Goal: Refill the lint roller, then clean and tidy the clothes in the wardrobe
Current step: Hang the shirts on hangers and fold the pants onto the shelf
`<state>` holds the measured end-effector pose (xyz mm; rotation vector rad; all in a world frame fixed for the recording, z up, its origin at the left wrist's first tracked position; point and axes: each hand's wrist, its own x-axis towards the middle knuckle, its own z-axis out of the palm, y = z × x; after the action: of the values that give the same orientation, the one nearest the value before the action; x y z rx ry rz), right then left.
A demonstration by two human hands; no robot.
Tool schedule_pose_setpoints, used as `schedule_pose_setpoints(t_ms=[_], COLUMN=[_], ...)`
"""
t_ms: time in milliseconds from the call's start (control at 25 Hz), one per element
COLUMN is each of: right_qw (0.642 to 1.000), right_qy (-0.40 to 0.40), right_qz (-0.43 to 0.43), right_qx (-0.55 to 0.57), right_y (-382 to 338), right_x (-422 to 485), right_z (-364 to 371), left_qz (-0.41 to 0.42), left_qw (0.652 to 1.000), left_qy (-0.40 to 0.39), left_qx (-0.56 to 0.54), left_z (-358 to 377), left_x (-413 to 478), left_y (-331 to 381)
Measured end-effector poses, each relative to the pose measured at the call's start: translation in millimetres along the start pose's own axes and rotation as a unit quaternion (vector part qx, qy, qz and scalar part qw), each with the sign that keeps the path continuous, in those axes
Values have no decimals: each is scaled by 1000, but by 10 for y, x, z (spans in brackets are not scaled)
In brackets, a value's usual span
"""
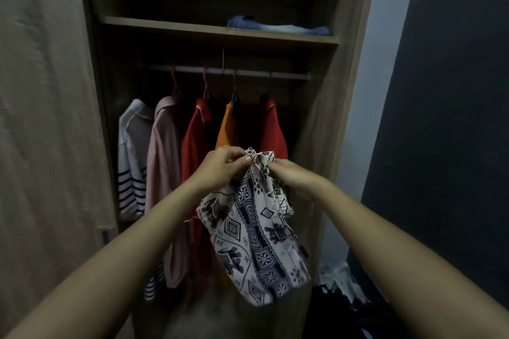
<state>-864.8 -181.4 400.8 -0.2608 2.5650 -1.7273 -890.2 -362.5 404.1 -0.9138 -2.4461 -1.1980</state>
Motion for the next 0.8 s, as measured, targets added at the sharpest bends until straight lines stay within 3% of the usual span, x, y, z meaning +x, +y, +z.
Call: schedule_pose_setpoints(t_ms=[200, 400, 600, 800], right_qw=[996, 980, 997, 995], right_qy=[-10, -46, -34, 50], right_qz=[36, 18, -58, -67], right_qx=[81, 192, 33, -46], right_y=[34, 55, 138, 220], right_x=[-44, -83, -47, 31], right_z=[75, 103, 107, 58], left_qz=[-2, 20, 82, 30], left_qw=[999, 996, 992, 995], left_qy=[45, 70, 88, 68], left_qx=[-9, 46, 48, -58], left_z=[83, 124, 196, 194], left_x=[-6, 9, -23, -22], left_y=[-3, 40, 89, -79])
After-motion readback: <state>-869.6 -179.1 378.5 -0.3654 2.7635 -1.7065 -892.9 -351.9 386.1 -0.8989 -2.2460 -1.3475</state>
